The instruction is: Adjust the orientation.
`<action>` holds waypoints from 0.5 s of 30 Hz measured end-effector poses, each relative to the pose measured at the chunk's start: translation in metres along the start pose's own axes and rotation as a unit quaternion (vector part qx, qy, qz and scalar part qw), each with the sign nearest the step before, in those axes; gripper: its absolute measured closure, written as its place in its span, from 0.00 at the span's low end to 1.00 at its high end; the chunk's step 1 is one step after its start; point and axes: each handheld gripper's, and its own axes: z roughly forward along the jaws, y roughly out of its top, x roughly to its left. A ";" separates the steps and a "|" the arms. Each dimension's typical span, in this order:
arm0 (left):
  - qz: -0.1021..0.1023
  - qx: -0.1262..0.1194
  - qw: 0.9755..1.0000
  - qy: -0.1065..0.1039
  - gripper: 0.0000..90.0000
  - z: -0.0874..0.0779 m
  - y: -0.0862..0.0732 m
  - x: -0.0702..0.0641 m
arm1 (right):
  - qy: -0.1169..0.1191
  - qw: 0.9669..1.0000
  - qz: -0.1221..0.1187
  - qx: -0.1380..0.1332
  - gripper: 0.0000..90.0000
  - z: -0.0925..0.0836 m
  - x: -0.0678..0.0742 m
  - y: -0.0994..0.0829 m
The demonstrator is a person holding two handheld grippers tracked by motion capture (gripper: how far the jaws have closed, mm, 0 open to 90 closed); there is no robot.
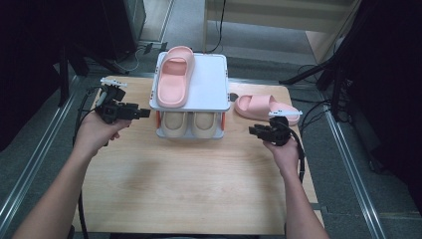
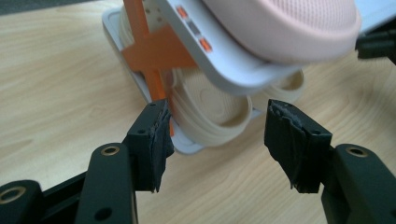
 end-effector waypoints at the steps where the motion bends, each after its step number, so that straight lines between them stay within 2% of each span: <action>1: 0.000 -0.001 1.000 -0.003 0.45 0.000 -0.004 0.000 | -0.006 1.000 0.003 -0.006 0.81 -0.001 -0.005 0.001; 4: 0.009 -0.004 1.000 -0.008 0.44 0.000 -0.015 -0.002 | -0.027 0.999 0.015 -0.019 0.92 -0.004 -0.018 0.004; 7: 0.021 -0.003 1.000 -0.011 0.43 0.001 -0.024 -0.004 | -0.038 0.998 0.031 -0.034 0.99 -0.007 -0.029 0.009; 11: 0.018 0.005 1.000 -0.014 0.43 0.005 -0.036 -0.007 | -0.056 0.997 0.035 -0.034 1.00 -0.009 -0.044 0.015; 15: 0.024 0.008 1.000 -0.013 0.43 0.010 -0.046 -0.011 | -0.070 0.996 0.045 -0.033 1.00 -0.007 -0.061 0.018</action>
